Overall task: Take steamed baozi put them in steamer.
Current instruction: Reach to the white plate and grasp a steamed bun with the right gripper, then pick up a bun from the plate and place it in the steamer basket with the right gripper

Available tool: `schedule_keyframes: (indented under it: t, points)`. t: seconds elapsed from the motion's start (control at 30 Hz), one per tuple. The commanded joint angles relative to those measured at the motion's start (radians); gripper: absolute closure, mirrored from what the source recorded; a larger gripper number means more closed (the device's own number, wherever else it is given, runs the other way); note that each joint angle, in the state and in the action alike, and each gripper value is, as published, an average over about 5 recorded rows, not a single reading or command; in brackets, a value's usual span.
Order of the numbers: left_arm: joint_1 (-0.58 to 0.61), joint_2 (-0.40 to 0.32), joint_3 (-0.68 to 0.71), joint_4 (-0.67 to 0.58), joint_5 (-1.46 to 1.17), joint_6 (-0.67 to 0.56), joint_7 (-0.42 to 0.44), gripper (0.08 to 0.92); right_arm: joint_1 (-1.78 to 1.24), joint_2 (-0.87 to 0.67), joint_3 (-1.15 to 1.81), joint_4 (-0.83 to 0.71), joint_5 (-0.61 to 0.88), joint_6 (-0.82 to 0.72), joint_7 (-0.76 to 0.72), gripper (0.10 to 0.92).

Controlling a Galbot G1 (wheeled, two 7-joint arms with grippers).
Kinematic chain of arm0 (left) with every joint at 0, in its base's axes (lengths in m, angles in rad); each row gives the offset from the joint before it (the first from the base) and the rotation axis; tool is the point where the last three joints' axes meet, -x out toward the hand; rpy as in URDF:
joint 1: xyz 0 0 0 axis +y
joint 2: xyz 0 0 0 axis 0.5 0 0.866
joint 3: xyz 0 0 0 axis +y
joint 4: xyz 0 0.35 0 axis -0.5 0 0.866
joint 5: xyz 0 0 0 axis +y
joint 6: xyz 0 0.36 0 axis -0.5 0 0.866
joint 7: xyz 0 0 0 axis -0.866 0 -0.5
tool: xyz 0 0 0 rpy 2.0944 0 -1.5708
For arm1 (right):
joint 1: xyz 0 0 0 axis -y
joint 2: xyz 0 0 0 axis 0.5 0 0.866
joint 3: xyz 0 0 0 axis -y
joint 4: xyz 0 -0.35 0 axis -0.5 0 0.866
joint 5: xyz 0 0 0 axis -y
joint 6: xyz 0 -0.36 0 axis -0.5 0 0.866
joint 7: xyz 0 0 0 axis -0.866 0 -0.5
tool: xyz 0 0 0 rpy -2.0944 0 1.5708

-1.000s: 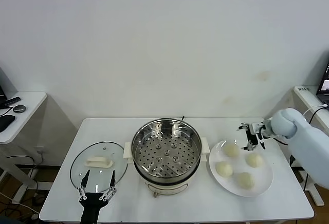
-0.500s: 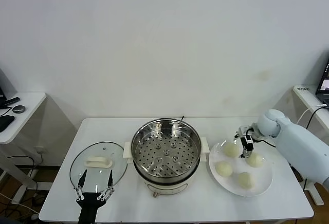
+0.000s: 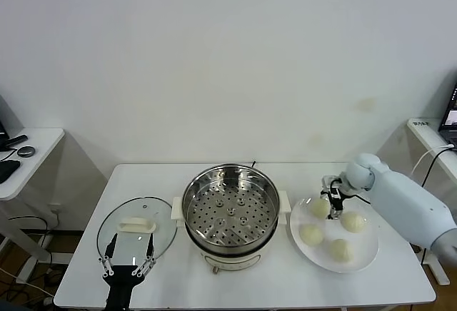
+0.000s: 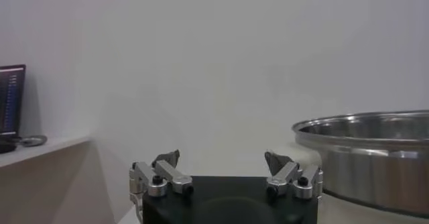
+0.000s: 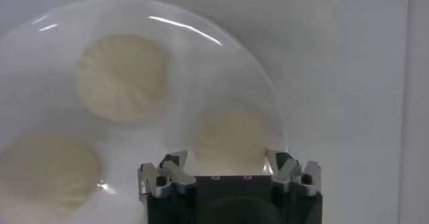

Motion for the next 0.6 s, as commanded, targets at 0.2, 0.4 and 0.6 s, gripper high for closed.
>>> schedule_keyframes:
  t: [0.2, 0.4, 0.6]
  points:
    - [-0.003, 0.003, -0.006, 0.005, -0.003, -0.002, 0.0, 0.177, 0.022, 0.034, -0.028, -0.051, -0.012, -0.007, -0.002, 0.459]
    - [-0.006, 0.006, -0.008, 0.004, -0.005, -0.002, 0.0, 0.177, 0.024, 0.022, -0.041, -0.022, -0.003, -0.007, -0.013, 0.541]
    - [-0.01, 0.008, -0.008, 0.004, -0.006, -0.002, 0.0, 0.177, 0.03, 0.003, -0.046, 0.003, 0.015, -0.001, -0.014, 0.612]
